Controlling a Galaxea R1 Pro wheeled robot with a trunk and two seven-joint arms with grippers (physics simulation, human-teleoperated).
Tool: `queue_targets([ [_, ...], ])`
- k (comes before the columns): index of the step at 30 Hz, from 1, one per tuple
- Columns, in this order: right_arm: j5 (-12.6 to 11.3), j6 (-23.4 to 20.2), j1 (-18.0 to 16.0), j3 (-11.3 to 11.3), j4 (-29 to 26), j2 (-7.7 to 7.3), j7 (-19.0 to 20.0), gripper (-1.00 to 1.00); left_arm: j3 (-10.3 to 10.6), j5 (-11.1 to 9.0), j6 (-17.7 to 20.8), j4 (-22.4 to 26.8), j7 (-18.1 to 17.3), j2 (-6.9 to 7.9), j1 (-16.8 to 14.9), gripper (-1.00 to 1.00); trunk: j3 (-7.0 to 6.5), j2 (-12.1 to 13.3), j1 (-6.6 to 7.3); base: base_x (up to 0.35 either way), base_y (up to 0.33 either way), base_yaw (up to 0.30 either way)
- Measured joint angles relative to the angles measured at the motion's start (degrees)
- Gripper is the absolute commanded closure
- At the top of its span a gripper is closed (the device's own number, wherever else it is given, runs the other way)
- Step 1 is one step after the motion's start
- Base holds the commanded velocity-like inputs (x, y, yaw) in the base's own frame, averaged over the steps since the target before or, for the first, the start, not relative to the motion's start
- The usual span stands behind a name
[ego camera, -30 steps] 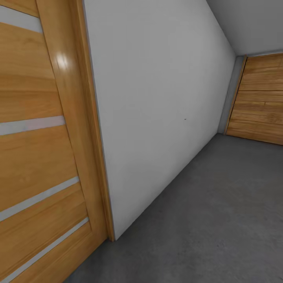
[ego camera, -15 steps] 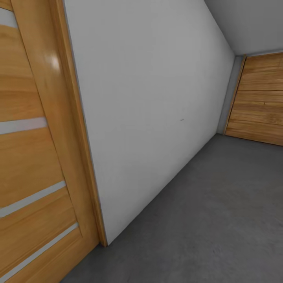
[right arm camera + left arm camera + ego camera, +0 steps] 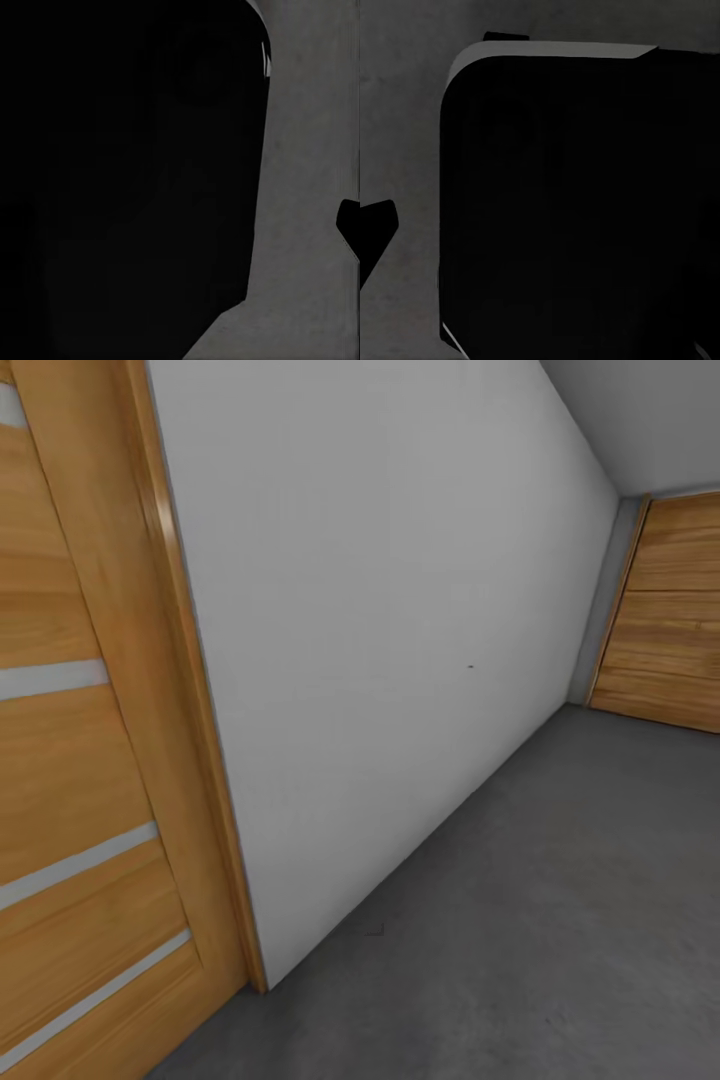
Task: Move the two storage containers from the living room to the garage. In the garage, place one container on the floor and stack the other container on top of it (either order is fine).
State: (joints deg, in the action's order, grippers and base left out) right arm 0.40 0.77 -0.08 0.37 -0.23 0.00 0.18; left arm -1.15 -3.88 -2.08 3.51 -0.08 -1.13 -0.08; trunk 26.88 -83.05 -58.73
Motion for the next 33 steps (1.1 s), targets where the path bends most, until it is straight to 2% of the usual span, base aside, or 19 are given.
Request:
queue_targets([
  [6, -0.07, 2.38, 0.00, -0.03, 0.02, 0.06, -0.01, -1.00, 0.00, -0.02, 0.00, 0.00, 0.00, 0.00, 0.00, -1.00, 0.00, 0.00, 0.00, 0.000, 0.000, 0.270],
  [9, -0.29, 6.01, 0.00, -0.11, 0.04, 0.16, -0.08, -1.00, 0.00, -0.02, 0.00, 0.00, 0.00, 0.00, 0.00, -1.00, 0.00, 0.00, 0.00, 0.000, 0.000, 0.271],
  [33, -0.22, 6.36, 0.00, -0.15, 0.14, 0.01, -0.10, -1.00, 0.00, -0.04, 0.00, 0.00, 0.00, 0.00, 0.00, -1.00, 0.00, 0.00, 0.00, 0.000, 0.000, 0.275],
])
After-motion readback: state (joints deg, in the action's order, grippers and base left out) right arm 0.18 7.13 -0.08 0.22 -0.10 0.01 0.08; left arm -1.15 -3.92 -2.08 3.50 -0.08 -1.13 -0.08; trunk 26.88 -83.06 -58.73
